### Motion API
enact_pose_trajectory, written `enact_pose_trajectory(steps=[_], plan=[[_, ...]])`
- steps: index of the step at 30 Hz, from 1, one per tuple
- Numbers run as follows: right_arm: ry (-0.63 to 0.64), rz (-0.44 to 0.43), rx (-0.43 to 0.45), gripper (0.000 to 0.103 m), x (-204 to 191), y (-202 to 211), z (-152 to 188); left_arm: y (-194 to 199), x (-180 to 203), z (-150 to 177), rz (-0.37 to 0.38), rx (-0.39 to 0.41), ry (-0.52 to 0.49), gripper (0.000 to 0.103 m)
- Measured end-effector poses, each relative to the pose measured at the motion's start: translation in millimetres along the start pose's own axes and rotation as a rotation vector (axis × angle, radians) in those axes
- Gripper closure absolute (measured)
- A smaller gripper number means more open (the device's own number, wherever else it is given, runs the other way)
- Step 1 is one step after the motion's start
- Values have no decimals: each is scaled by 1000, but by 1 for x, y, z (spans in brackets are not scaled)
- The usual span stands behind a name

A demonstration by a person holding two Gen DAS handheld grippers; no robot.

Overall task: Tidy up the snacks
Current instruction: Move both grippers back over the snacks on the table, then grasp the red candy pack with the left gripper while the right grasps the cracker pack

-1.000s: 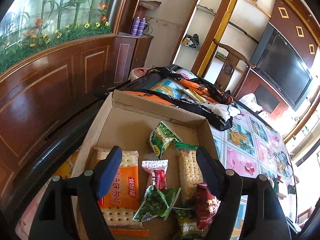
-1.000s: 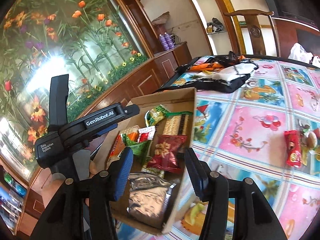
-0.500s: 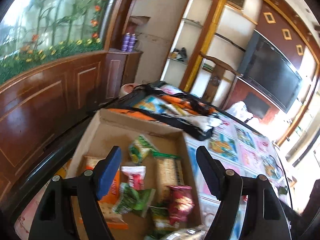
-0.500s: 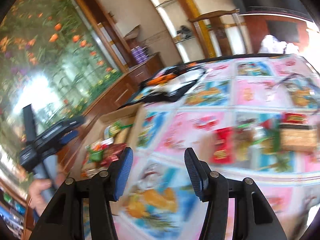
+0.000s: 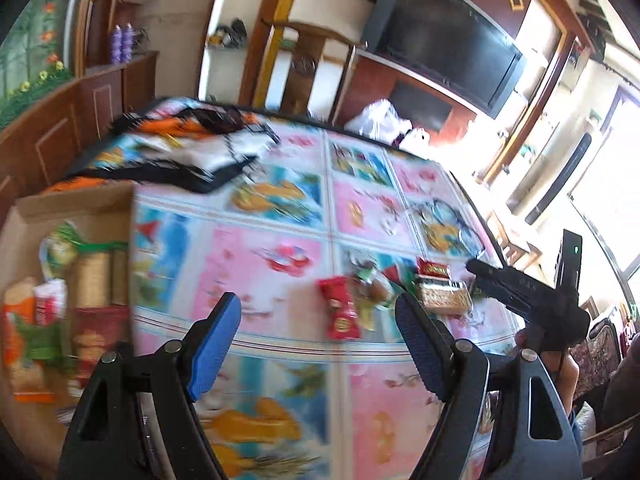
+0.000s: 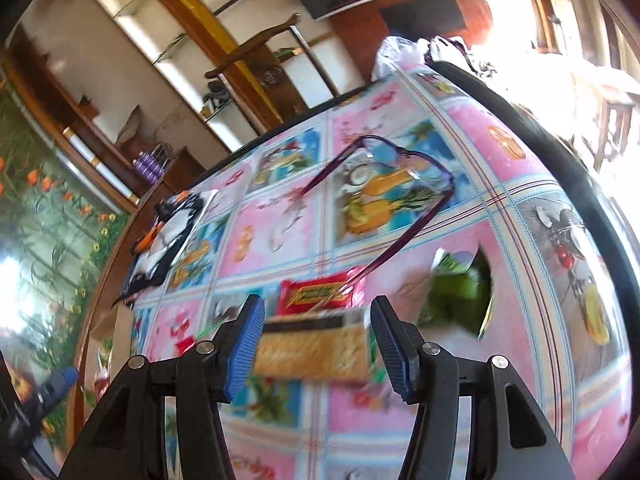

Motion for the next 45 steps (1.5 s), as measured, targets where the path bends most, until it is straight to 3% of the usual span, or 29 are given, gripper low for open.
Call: enact_pose_trajectory(steps=[5, 10, 15, 16, 20, 22, 27, 32, 34, 36, 40, 45], plan=[[14, -13, -44, 44, 0, -15, -2, -39, 16, 11, 17, -52, -15, 25], [62, -48, -93, 39, -11, -22, 6, -56, 12, 18, -15, -68, -47, 25], [124, -152, -361, 34, -39, -32, 40, -56, -2, 14, -7, -71, -11, 25], [142, -161, -371, 34, -44, -29, 43, -56, -3, 13, -8, -70, -6, 25], [273, -74, -222, 34, -61, -11, 38, -58, -7, 12, -15, -71, 12, 25], [280, -73, -183, 34, -62, -14, 37, -59, -7, 12, -10, -73, 18, 25], [300, -46, -236, 34, -71, -44, 46, -61, -6, 13, -14, -79, 17, 25], [517, 25, -256, 35, -103, -47, 74, -62, -10, 11, -20, -78, 30, 25], [614, 111, -245, 51, -112, -50, 86, -63, -10, 11, -27, -78, 29, 25], [664, 165, -220, 54, -116, -49, 92, -67, -10, 12, -33, -89, 32, 25], [619, 189, -218, 54, -104, -44, 87, -73, -7, 10, -32, -116, 55, 25], [449, 147, -160, 54, -85, -23, 63, -91, 8, 7, -99, -157, 33, 27]])
Point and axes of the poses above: each gripper's, at about its wrist camera, not at the fingertips, and y roughly against the way its jaws point, x to its right, z to its underside, the point moved 3 cm from there along -y, roughly the way its jaws point, and after that the axes turned 3 degrees about y, right-handed, at the moved point
